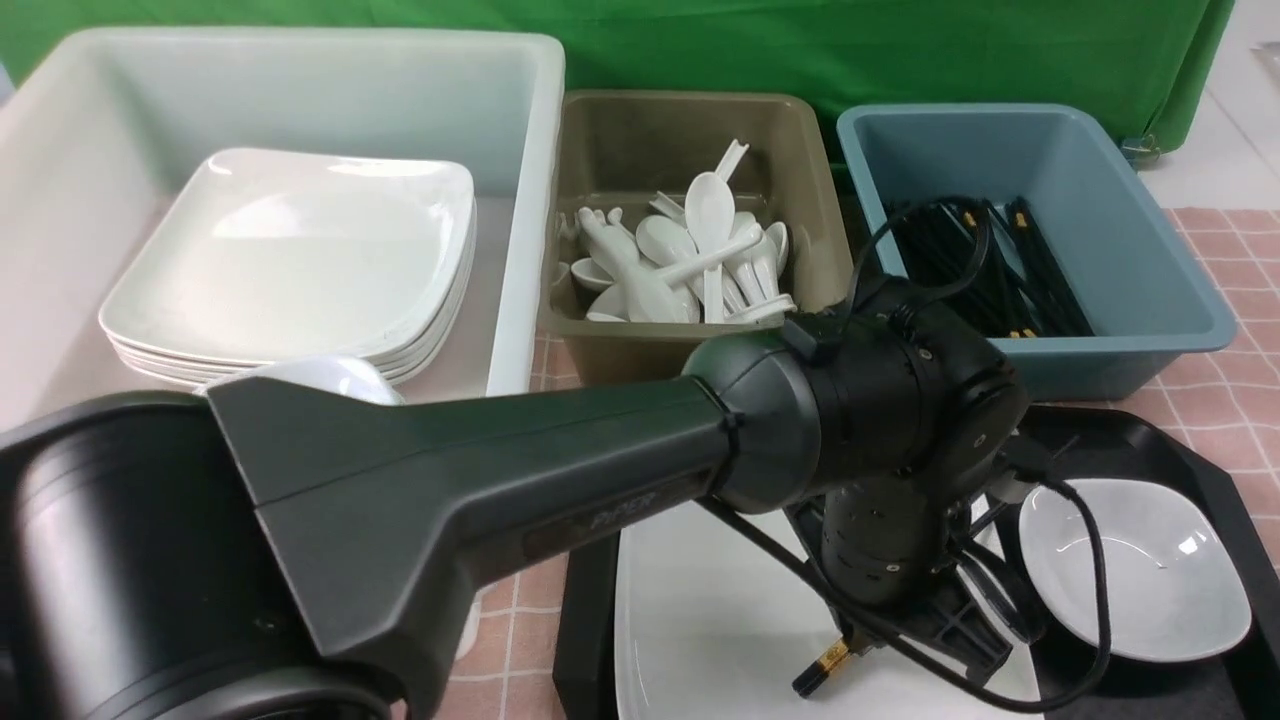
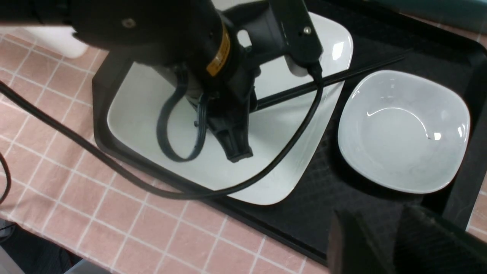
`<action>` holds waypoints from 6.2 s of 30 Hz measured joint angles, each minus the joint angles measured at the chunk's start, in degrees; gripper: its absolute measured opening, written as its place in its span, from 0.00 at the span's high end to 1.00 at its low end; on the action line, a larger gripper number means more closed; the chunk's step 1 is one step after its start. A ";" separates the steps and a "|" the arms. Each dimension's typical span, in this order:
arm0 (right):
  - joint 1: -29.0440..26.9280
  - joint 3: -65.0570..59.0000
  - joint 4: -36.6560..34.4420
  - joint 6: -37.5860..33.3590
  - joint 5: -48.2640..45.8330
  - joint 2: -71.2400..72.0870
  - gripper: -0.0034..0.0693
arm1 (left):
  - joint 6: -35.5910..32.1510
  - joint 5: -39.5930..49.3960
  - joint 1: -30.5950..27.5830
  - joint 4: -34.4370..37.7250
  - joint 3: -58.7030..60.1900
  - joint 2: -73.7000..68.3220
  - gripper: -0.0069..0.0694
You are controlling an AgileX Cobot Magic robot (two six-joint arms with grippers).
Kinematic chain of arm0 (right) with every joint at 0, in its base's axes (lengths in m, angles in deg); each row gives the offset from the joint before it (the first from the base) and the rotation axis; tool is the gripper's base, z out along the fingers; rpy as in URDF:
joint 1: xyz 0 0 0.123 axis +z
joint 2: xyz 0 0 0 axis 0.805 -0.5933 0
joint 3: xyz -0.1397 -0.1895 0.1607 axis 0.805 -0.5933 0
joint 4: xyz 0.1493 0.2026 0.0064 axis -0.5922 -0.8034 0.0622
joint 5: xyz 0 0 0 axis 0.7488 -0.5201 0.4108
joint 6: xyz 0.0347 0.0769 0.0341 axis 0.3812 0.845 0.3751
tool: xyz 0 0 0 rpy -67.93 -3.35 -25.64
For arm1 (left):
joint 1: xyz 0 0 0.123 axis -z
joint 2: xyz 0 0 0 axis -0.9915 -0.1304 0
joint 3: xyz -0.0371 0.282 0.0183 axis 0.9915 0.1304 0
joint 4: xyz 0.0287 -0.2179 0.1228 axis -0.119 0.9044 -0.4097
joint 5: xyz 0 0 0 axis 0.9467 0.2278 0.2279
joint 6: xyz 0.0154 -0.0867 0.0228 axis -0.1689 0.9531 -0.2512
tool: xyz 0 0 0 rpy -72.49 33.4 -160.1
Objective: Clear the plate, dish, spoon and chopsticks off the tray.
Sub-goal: Use the left arm to grab a pair of chopsticks from the plate, then use the left arm to put the chopsticks into the small storage box on the right, then use the right arm to grab a small plate from the dinner plate
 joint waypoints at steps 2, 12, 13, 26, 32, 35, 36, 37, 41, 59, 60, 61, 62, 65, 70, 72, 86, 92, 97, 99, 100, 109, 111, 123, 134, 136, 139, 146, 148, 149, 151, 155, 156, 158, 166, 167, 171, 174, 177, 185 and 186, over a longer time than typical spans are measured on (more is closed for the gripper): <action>0.00 0.00 0.00 0.00 0.00 0.00 0.62 | -0.38 0.00 0.00 0.00 0.00 -0.65 0.78; 0.00 0.00 0.00 0.07 0.00 0.00 0.62 | -1.02 0.00 0.00 0.00 0.00 -0.89 0.42; 0.00 0.00 0.00 0.07 0.00 0.00 0.62 | -0.74 0.00 0.00 0.00 0.00 -1.01 0.41; 0.00 0.00 -0.17 0.07 0.00 0.00 0.62 | 5.01 2.00 0.00 -0.63 -0.96 -2.63 0.68; 0.00 0.00 -0.17 0.07 0.00 0.00 0.62 | 5.04 2.82 -0.05 0.00 -0.96 -2.29 0.88; 0.00 0.00 -0.17 0.07 0.00 0.00 0.62 | 4.98 5.35 -0.05 1.53 -0.85 -1.58 0.89; 0.00 0.00 -0.17 0.07 0.00 0.00 0.62 | 4.97 5.35 -0.05 1.53 -0.86 -1.51 0.89; 0.00 0.00 -0.17 0.07 0.00 0.00 0.62 | 4.57 6.58 -0.05 2.86 -0.60 -0.38 0.89; 0.00 0.00 -0.17 0.07 0.00 0.00 0.62 | 2.30 7.04 -0.05 8.36 -0.60 3.23 0.89; 0.00 0.52 -0.17 1.78 5.34 0.07 0.62 | 9.84 9.83 -10.17 23.93 -31.22 -5.93 0.89; 0.00 0.52 -0.17 1.78 5.57 0.07 0.62 | 10.57 9.88 -11.24 26.75 -32.47 -7.71 0.89; 0.00 0.52 -0.17 1.78 5.55 0.07 0.62 | 10.71 9.94 -11.39 27.21 -32.65 -8.00 0.89; 0.00 0.52 -0.17 1.78 5.70 0.07 0.62 | 11.71 9.94 -12.56 31.08 -33.84 -10.29 0.89; 0.00 0.52 -0.17 1.83 5.88 0.07 0.62 | 13.94 10.06 -14.13 37.05 -34.23 -12.30 0.89; 0.00 0.52 -0.17 1.83 6.41 0.07 0.62 | 15.89 9.10 -16.42 49.22 -34.36 -14.33 0.89; 0.00 0.52 -0.17 1.83 6.52 0.07 0.62 | 18.49 7.59 -17.40 53.02 -34.48 -14.71 0.89; 0.00 0.52 -0.17 1.83 6.70 0.07 0.62 | 26.64 -2.34 -20.03 59.16 -34.67 -15.90 0.86; 0.00 0.52 -0.17 2.46 6.70 0.07 0.62 | 30.59 -5.15 -21.38 61.66 -34.70 -17.59 0.77; 0.00 0.52 -0.17 2.65 6.70 0.07 0.62 | 30.42 -5.82 -21.65 64.36 -34.70 -19.26 0.67; 0.00 0.52 -0.22 2.65 6.70 0.07 0.62 | 30.06 -6.19 -21.65 64.52 -34.70 -19.30 0.66; 0.00 0.52 -0.23 2.67 6.70 0.07 0.62 | 29.44 -6.41 -21.77 65.23 -34.73 -19.30 0.63; 0.00 0.52 -0.23 2.34 6.11 0.07 0.62 | 26.69 -7.30 -23.41 68.92 -34.77 -19.30 0.49; 0.00 0.52 -0.18 1.41 5.99 0.07 0.62 | 21.85 -5.60 -24.74 70.38 -34.77 -19.03 0.50; 0.00 0.57 -0.18 -6.49 2.73 -0.61 0.91 | -0.37 9.05 -23.41 26.45 -38.30 1.82 0.92; 0.00 0.57 -0.13 -16.85 0.36 -16.08 0.45 | -2.38 9.24 -8.82 5.60 -6.67 30.63 0.91; 0.00 0.38 -0.01 -18.09 1.43 -20.03 0.31 | -1.47 6.66 -7.36 4.67 2.96 36.18 0.91; 0.00 -1.28 0.14 -19.94 5.79 -26.06 0.16 | -1.12 -0.56 -6.10 6.03 17.11 44.52 0.91; 0.00 -3.64 6.27 -17.68 12.06 -40.82 0.15 | -0.95 -13.46 -5.89 10.28 39.75 58.73 0.91; 0.00 -3.68 6.80 -16.70 12.39 -44.20 0.15 | -0.95 -15.19 -5.89 10.46 42.80 60.95 0.91; 0.00 -3.70 6.95 -16.47 12.53 -45.13 0.15 | -0.95 -15.87 -5.89 10.53 44.02 61.83 0.91; 0.00 -3.75 7.06 -16.28 12.60 -47.71 0.15 | -0.95 -16.94 -5.89 10.53 45.40 62.79 0.91; 0.00 -3.94 8.54 -14.72 13.86 -51.17 0.15 | -0.95 -17.69 -5.89 10.53 46.39 63.28 0.91; 0.00 -3.94 9.23 -14.02 14.79 -51.99 0.15 | -0.95 -18.11 -5.89 10.53 46.39 63.28 0.91; 0.00 -3.94 10.14 -13.40 16.25 -52.79 0.15 | -0.95 -18.67 -5.89 10.53 46.39 63.31 0.91; 0.00 -3.94 12.68 -11.90 20.04 -54.97 0.51 | -0.91 -19.30 -5.89 10.53 46.39 63.31 0.91; 0.00 -3.88 12.94 -12.26 20.24 -54.97 0.59 | -0.91 -19.30 -5.89 10.53 46.39 63.31 0.91; 0.27 -3.01 13.14 -15.13 16.47 -52.43 0.64 | -0.76 -20.74 -5.89 10.47 46.39 63.31 0.91; 0.47 -1.07 13.06 -13.47 12.33 -49.05 0.71 | 0.18 -22.44 -5.89 9.27 46.33 63.31 0.91; 0.51 2.50 11.30 -12.06 9.20 -41.39 0.84 | 2.91 -23.00 -6.56 5.15 44.73 63.31 0.91; 3.05 15.44 -12.61 -19.37 8.63 -28.90 0.84 | 4.54 -11.75 -20.38 -2.30 34.36 63.63 0.91; 4.53 17.40 -15.11 -20.13 8.63 -28.90 0.84 | 3.61 -10.00 -23.11 -2.90 33.73 64.02 0.91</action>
